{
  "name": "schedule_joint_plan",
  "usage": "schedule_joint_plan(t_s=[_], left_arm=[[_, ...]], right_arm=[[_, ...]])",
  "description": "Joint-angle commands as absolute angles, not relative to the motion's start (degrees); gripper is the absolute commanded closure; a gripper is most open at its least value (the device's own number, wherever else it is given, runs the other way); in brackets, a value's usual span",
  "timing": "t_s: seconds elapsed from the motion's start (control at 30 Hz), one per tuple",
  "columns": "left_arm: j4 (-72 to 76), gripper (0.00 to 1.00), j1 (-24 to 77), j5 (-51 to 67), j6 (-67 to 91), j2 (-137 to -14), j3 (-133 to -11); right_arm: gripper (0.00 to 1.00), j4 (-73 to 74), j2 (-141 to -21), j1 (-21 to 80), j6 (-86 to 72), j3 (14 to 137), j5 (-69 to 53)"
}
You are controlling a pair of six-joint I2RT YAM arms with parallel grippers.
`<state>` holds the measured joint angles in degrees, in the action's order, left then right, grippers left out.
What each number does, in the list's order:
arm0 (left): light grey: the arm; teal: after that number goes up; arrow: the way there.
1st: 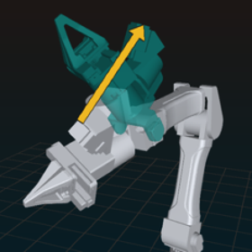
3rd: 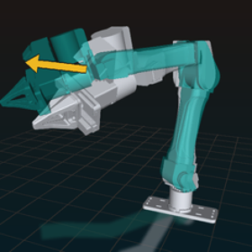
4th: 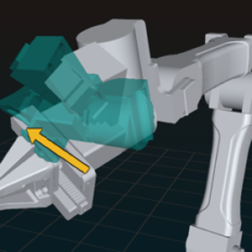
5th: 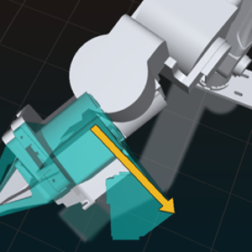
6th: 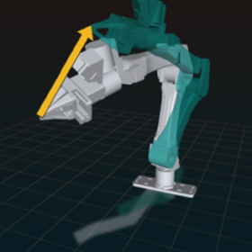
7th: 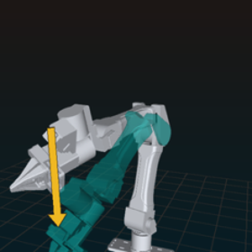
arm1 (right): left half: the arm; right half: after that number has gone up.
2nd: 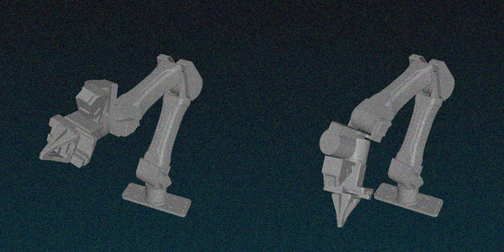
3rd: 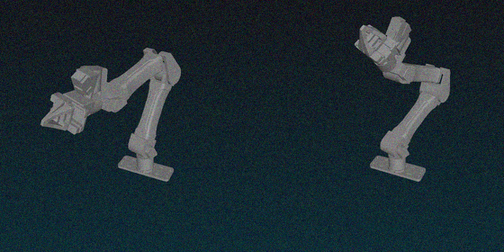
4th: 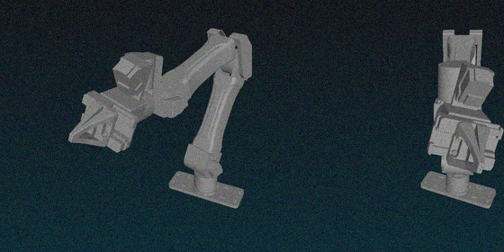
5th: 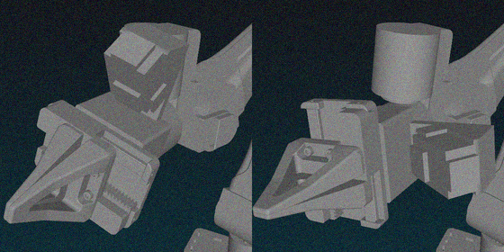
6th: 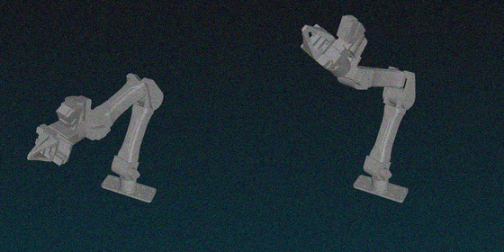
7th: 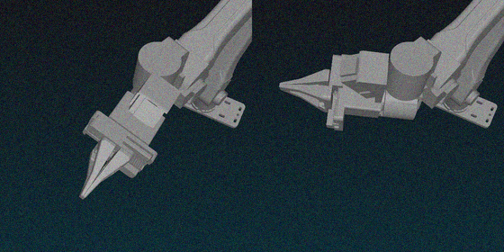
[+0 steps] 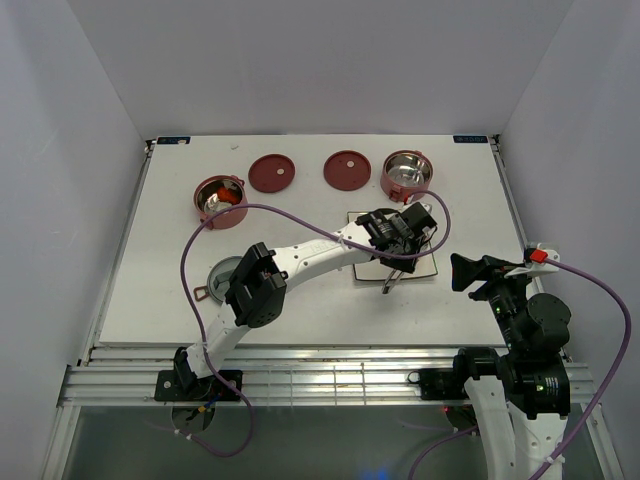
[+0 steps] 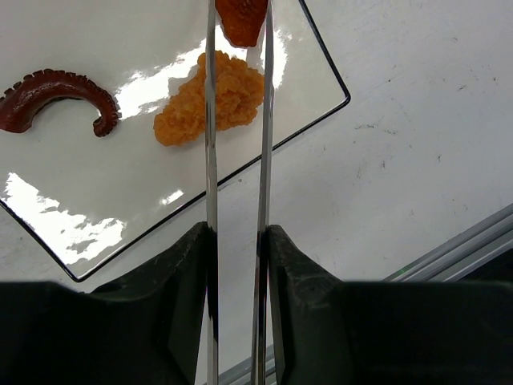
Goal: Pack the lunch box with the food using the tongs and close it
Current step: Pick up the fake food from the plate.
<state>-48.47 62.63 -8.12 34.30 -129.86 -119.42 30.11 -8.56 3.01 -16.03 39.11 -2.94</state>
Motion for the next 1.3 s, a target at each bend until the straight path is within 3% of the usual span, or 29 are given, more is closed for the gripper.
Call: schedule_joint_plan(t_s=[0.0, 0.53, 1.27], left_arm=[[-48.0, 0.62, 62.4, -9.1, 33.8, -124.5, -121.7], [-47.9, 0.7, 62.4, -10.5, 33.4, -122.5, -121.6], [-51.3, 0.69, 57.6, -18.5, 29.3, -117.2, -126.6]], right_arm=[[0.23, 28.7, -8.0, 3.0, -15.6, 40.1, -2.4], [0.23, 28.4, -8.5, 3.0, -15.3, 40.0, -2.3], [0.22, 27.2, -9.1, 3.1, -15.5, 39.0, -4.5]])
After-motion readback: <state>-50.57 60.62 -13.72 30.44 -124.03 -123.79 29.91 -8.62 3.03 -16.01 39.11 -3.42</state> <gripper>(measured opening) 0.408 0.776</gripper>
